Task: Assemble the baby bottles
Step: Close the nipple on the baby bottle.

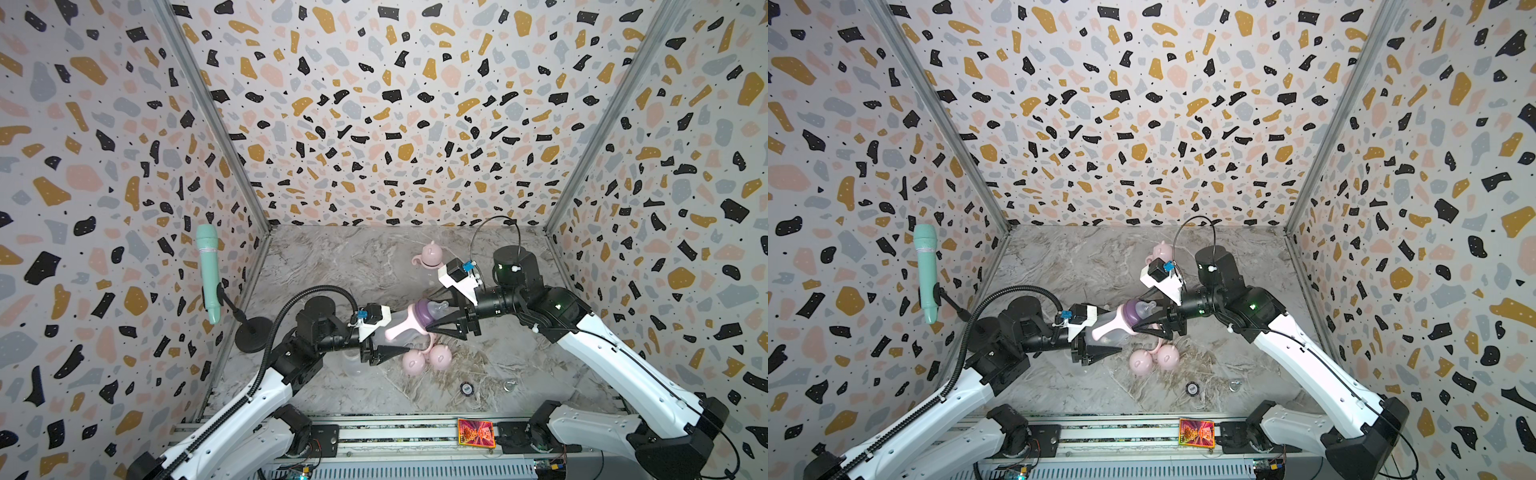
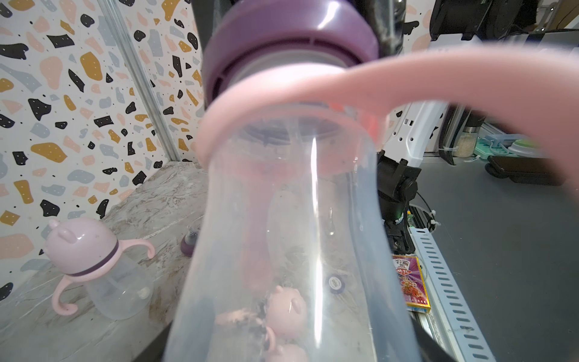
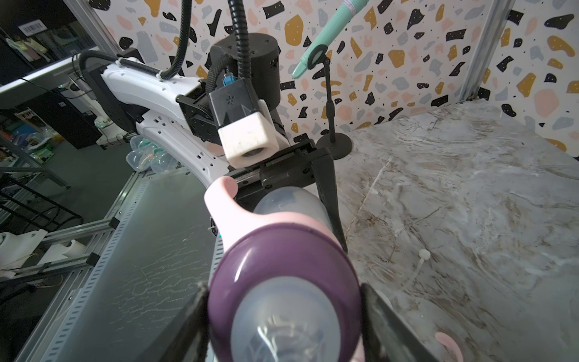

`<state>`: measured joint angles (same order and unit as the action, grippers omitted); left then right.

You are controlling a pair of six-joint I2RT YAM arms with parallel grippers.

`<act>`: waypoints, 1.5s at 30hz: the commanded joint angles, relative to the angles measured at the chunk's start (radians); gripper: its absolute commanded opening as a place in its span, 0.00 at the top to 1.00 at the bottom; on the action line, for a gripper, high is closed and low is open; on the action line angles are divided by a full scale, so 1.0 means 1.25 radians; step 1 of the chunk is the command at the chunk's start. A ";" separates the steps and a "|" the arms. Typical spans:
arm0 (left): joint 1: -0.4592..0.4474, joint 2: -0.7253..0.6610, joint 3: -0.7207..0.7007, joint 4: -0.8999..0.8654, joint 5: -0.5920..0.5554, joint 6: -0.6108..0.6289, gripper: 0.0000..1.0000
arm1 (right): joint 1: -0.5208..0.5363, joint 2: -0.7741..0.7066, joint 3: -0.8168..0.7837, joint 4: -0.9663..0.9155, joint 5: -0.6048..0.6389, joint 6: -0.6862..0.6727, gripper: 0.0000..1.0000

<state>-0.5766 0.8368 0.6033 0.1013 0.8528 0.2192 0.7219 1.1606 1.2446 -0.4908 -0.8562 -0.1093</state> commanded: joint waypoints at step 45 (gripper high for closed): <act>-0.023 0.013 0.136 0.059 -0.309 0.184 1.00 | 0.163 0.169 0.045 0.097 0.209 0.204 1.00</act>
<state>-0.5777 0.8482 0.6483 0.0330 0.1986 0.4446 0.8452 1.3560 1.3209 -0.1673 -0.4889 0.3099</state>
